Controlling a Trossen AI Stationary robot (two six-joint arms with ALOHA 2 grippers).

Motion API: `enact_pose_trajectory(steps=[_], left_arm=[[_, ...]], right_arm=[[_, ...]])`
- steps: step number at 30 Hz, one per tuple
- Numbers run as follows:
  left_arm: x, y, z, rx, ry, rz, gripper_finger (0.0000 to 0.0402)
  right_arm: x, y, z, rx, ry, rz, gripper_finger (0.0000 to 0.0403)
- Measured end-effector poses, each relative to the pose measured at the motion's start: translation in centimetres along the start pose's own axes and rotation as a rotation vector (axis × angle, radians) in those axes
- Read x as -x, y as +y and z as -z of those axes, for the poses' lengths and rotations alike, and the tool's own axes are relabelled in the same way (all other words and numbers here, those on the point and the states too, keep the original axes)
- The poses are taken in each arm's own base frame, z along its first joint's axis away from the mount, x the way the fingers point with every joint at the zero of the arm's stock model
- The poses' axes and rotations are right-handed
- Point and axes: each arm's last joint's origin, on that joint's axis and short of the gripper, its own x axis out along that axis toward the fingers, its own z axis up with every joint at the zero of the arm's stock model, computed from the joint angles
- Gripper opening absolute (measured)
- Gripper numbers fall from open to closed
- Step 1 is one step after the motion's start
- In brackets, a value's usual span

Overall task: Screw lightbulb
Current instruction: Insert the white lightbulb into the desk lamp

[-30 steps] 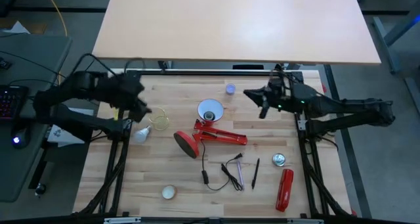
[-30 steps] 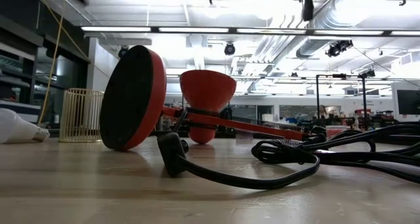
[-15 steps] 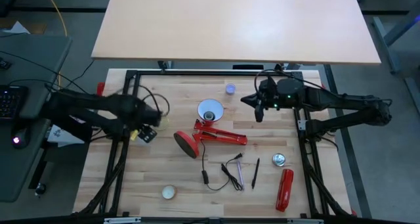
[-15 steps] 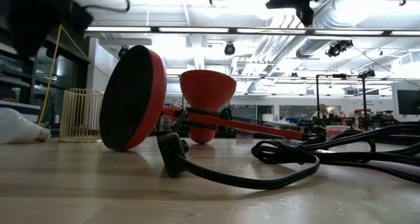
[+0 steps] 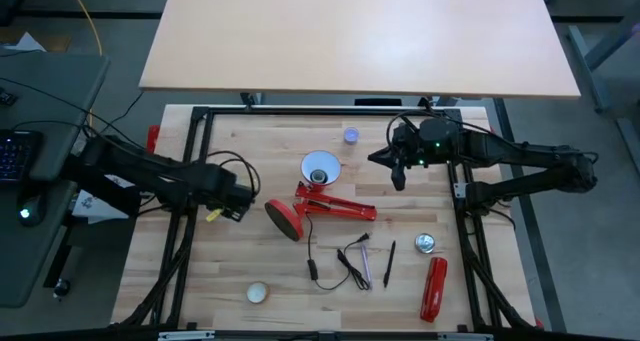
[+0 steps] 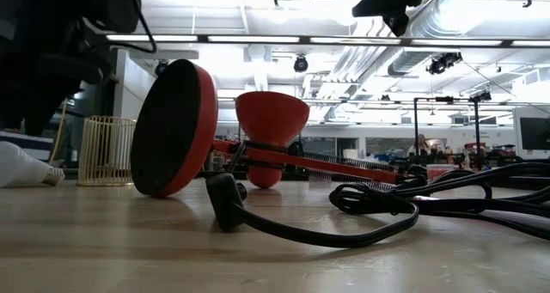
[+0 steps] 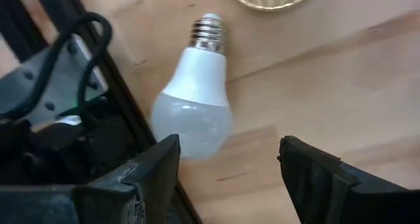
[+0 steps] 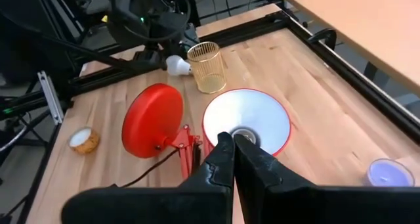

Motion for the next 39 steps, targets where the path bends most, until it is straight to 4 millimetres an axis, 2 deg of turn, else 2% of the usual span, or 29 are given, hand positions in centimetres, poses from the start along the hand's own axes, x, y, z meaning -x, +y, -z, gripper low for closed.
enact_pose_trajectory(steps=[5,21,30,39], left_arm=[[-0.9,-0.1,-0.2,-0.049,0.018,-0.057,0.0242],[-3.9,-2.5,-1.2,-0.156,0.105,-0.226,0.0225],[-4.7,-3.4,-1.3,-0.167,0.151,-0.216,0.0225],[-4.5,-3.7,-1.0,-0.223,0.204,-0.178,0.0213]], right_arm=[[0.0,-0.3,-0.1,0.031,-0.008,0.008,0.0000],[0.0,-0.3,-0.4,0.088,-0.037,0.016,0.0000],[0.0,-0.3,-0.4,0.088,-0.036,0.016,0.0000],[0.0,-0.4,-0.3,0.088,-0.029,0.014,0.0000]])
